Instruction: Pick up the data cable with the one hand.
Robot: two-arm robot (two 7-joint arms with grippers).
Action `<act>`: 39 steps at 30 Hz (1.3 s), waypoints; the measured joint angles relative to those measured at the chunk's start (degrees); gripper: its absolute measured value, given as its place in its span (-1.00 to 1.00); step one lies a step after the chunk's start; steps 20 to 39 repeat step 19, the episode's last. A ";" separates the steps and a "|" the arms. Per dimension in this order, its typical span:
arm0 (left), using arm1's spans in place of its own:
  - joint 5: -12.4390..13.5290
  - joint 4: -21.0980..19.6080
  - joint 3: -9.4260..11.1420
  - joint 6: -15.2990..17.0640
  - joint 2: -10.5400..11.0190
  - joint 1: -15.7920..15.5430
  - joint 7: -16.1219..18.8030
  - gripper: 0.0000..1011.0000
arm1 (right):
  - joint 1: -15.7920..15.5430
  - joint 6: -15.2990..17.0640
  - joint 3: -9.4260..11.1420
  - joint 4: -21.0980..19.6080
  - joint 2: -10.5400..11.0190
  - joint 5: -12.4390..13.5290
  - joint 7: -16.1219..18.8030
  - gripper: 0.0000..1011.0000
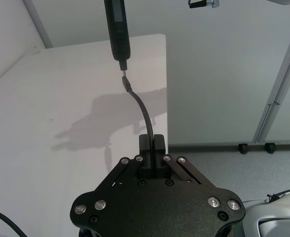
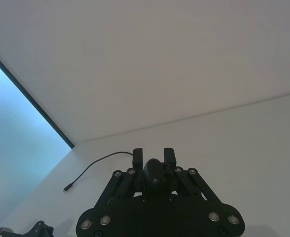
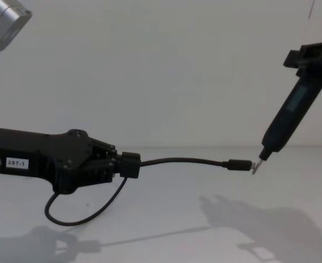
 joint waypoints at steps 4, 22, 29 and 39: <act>0.00 0.00 0.00 0.00 0.00 0.00 0.00 -0.91 | 0.03 0.00 0.14 0.14 0.14 0.57 0.06 -0.50; 0.00 0.00 0.00 0.00 0.00 0.00 0.00 -0.91 | 0.06 -0.72 0.32 0.43 0.54 1.42 0.30 -0.50; 0.00 0.00 0.00 0.00 0.00 0.00 0.00 -0.91 | 0.06 -0.72 0.32 0.43 0.54 1.42 0.30 -0.50; 0.00 0.00 0.00 0.00 0.00 0.00 0.00 -0.91 | 0.06 -0.72 0.32 0.43 0.54 1.42 0.30 -0.50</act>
